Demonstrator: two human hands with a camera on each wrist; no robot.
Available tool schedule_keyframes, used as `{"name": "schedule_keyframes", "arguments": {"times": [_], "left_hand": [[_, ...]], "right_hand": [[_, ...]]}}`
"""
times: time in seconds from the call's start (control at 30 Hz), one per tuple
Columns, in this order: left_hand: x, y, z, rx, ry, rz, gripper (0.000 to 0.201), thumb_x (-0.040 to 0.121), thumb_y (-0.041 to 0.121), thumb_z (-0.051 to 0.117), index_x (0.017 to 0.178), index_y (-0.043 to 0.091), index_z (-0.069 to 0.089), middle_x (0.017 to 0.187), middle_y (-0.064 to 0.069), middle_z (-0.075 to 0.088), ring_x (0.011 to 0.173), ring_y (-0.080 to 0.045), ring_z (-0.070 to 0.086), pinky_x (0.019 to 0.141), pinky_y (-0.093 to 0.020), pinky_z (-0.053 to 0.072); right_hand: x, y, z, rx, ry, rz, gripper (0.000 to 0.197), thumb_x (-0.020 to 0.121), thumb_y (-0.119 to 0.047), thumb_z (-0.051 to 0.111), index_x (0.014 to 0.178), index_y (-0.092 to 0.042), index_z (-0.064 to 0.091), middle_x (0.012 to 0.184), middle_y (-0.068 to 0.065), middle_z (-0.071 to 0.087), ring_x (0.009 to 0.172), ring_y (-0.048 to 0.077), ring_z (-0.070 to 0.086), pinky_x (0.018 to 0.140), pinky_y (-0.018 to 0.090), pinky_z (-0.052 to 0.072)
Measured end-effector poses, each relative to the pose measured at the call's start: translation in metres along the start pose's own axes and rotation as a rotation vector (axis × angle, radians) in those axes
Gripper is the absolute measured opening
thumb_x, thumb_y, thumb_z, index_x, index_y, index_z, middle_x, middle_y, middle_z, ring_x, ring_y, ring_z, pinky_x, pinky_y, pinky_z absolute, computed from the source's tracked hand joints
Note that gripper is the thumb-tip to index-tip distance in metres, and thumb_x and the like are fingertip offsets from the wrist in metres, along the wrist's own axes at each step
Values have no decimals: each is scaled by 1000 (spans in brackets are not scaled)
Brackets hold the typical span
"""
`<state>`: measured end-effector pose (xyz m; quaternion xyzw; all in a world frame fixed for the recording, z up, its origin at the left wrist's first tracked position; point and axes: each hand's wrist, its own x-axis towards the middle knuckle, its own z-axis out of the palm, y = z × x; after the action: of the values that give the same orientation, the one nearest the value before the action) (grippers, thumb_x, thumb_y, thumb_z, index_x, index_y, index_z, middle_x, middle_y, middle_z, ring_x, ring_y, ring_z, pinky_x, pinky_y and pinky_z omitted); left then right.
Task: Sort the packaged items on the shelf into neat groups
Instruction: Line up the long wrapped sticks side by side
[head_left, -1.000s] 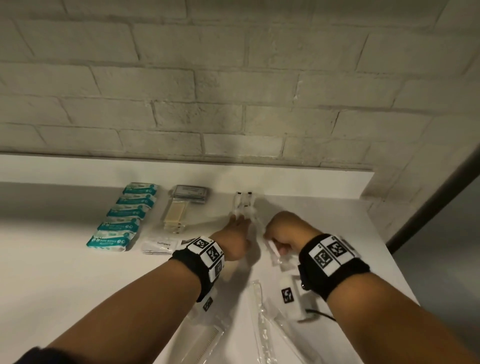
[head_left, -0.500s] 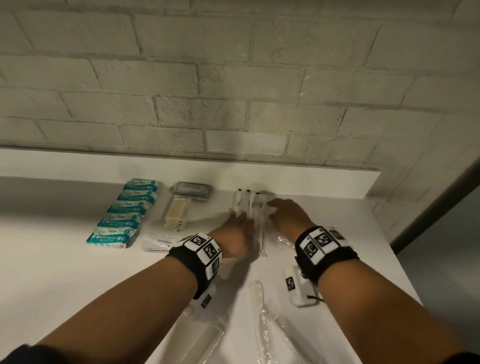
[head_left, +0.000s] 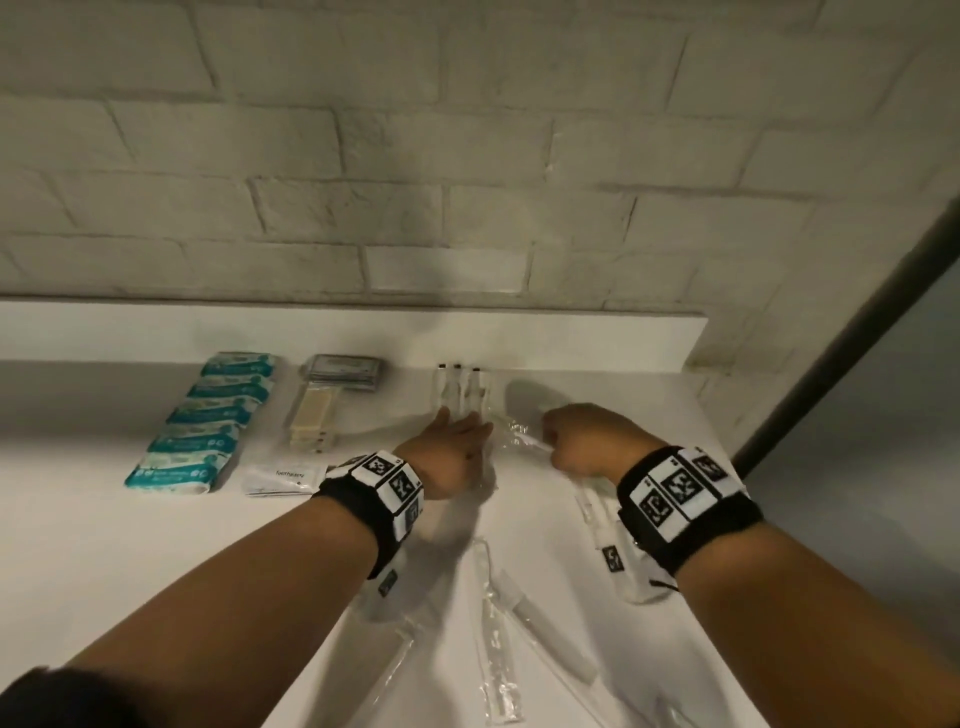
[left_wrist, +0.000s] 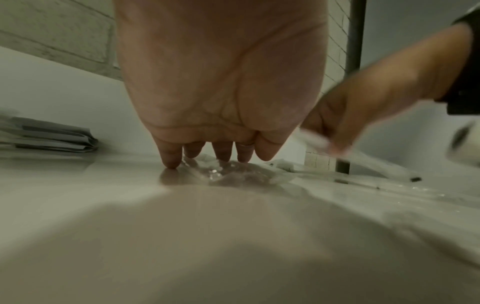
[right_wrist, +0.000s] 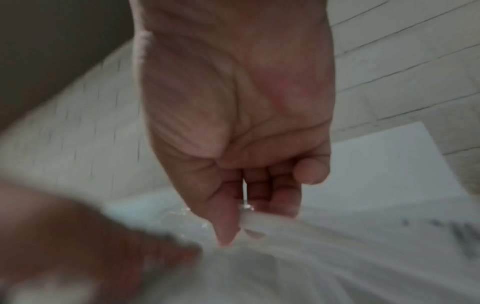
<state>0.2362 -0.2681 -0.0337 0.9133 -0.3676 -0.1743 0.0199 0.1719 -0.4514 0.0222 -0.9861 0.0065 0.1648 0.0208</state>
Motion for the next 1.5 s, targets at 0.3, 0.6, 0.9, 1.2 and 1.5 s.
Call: {"name": "schedule_keyframes", "arguments": {"times": [0.3,0.6,0.9,1.2,1.5], "left_hand": [[-4,-4,3,66,-12,-13,52,100,27,28,147,3,28,159,-15,14,148,-36,7,118,-52,4],[1,-11,7,-34,17,-20,56,100,23,35,151,9,17,160,-12,14,148,-32,7,119,-48,0],[5,-16,11,76,31,44,58,101,24,27,152,4,7,160,-15,12,149,-25,2,120,-43,-7],[5,-16,10,100,3,46,59,100,28,24,151,3,7,160,-15,12,149,-30,4,119,-46,-5],[9,-18,15,94,18,48,64,94,34,14,152,7,13,159,-11,17,149,-28,8,120,-48,-2]], "right_hand": [[-3,-16,-6,-35,140,-263,44,94,-10,47,134,-26,56,150,-1,42,135,25,42,110,38,35],[15,-30,30,18,30,-116,40,95,-16,46,134,-10,51,138,11,52,121,30,54,101,37,44],[46,-43,20,402,120,354,33,91,-8,48,123,-3,56,125,16,61,116,30,59,92,32,47],[50,-27,11,601,90,388,35,87,-3,49,120,6,53,105,20,66,86,32,62,52,25,41],[50,-41,25,460,232,364,55,87,-44,57,126,-7,45,122,15,56,114,35,56,90,37,44]]}}
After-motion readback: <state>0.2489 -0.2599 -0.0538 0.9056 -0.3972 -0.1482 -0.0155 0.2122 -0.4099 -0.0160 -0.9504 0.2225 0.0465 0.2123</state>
